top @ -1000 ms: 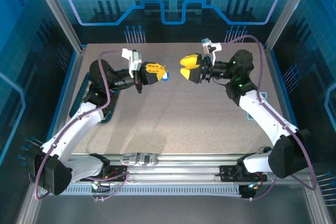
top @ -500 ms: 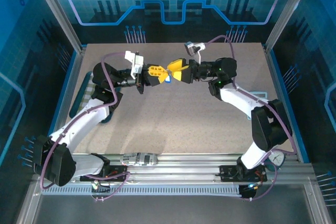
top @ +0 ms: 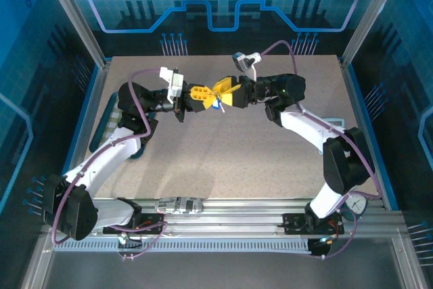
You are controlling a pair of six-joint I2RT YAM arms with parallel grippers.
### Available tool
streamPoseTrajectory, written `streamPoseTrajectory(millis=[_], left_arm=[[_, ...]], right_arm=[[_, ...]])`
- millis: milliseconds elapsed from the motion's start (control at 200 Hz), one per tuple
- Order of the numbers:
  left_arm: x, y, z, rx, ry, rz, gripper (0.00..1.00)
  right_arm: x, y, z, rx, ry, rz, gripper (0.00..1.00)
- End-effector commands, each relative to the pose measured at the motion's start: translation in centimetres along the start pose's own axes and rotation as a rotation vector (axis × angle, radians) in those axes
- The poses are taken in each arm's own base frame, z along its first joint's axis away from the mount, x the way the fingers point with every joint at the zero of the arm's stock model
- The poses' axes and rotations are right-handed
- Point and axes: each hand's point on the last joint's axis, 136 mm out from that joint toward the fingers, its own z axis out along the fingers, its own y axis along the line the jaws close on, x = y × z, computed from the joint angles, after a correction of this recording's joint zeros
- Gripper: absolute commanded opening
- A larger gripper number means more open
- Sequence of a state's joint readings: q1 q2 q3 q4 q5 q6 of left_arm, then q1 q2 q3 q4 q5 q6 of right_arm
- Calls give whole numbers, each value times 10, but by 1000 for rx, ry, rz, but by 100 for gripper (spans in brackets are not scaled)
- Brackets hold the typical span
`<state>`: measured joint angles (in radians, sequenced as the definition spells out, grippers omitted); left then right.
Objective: Remove the keys from the keyring
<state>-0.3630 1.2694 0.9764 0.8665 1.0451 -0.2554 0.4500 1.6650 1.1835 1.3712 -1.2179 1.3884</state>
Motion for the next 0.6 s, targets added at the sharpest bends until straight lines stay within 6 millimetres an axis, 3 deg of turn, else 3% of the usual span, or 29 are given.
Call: streamPoseTrajectory(millis=[0, 210, 360, 595], left_arm=[[-3, 0, -3, -28, -17, 54, 0], [0, 14, -9, -97, -16, 52, 0], [-2, 20, -12, -118, -30, 51, 0], [-6, 20, -11, -91, -45, 47, 0]], right_arm=[[3, 21, 7, -44, 33, -67, 59], [-12, 12, -9, 11, -40, -50, 54], [-20, 4, -20, 47, -92, -45, 61], [-10, 10, -4, -1, -36, -37, 60]])
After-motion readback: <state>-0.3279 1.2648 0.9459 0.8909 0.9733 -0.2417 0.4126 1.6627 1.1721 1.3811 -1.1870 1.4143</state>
